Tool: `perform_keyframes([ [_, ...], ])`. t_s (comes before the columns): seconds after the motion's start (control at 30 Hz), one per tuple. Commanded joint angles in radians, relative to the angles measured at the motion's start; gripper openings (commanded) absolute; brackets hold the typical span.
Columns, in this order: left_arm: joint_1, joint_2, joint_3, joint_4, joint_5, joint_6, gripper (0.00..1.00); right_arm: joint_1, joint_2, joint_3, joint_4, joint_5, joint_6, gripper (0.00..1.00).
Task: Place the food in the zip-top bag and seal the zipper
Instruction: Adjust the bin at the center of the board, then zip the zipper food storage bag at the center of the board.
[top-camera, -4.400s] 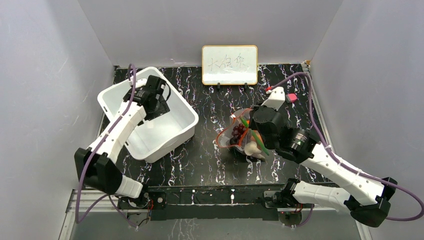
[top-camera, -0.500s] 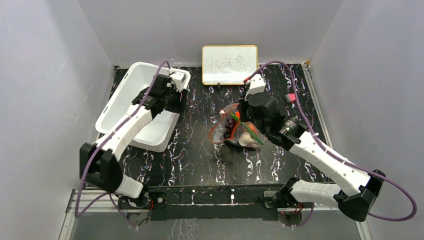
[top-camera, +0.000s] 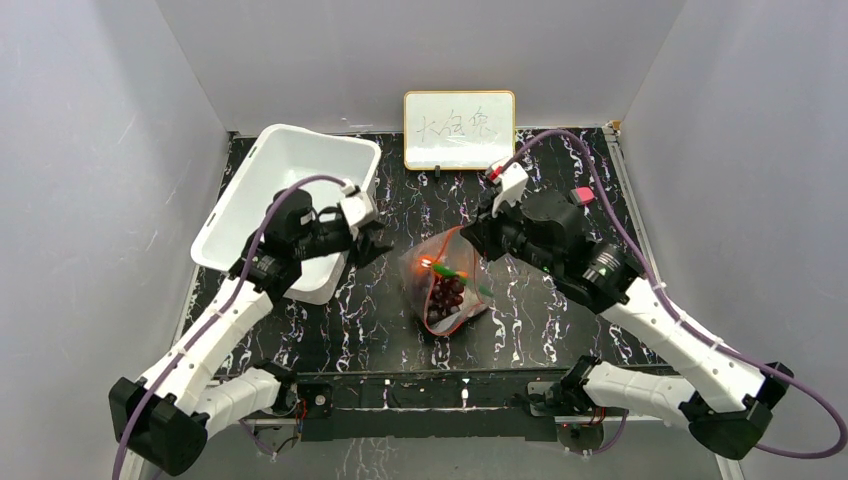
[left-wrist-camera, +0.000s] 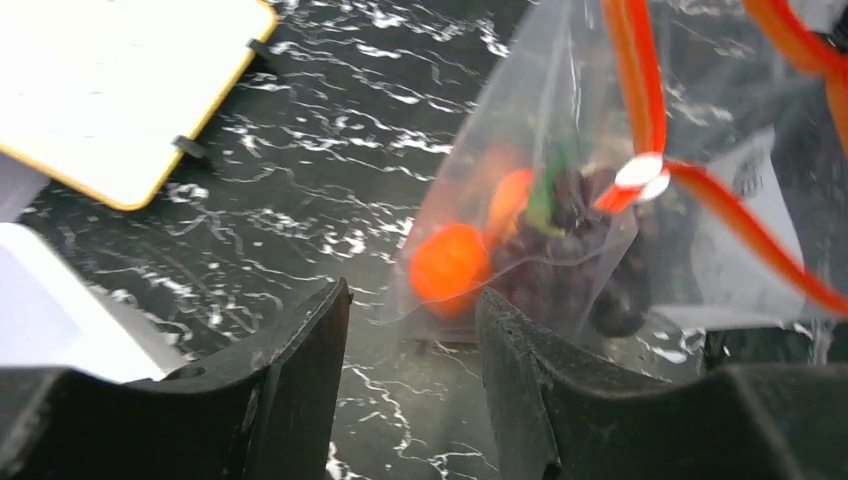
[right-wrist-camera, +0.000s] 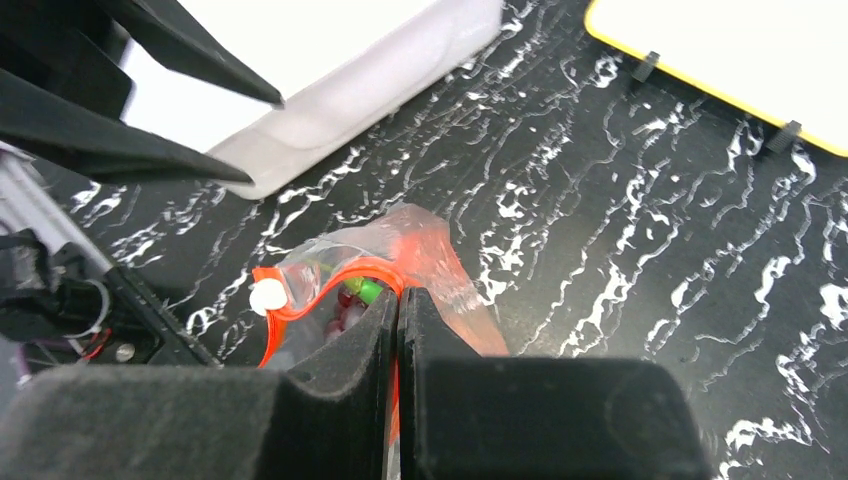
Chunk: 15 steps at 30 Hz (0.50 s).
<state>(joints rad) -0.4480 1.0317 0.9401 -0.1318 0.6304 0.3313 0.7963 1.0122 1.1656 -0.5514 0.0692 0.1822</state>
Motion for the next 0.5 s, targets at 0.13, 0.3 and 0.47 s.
perform_keyframes([
  [0.13, -0.059, -0.171, -0.307, 0.247, 0.236, 0.118, 0.49, -0.002, -0.206, -0.176, 0.268, -0.259, -0.032, 0.00],
  [0.3, -0.081, -0.157, -0.402, 0.450, 0.276, 0.084, 0.52, -0.002, -0.225, -0.187, 0.259, -0.259, -0.089, 0.00],
  [0.47, -0.108, -0.071, -0.376, 0.448, 0.379, 0.119, 0.51, -0.002, -0.192, -0.194, 0.250, -0.310, -0.088, 0.00],
])
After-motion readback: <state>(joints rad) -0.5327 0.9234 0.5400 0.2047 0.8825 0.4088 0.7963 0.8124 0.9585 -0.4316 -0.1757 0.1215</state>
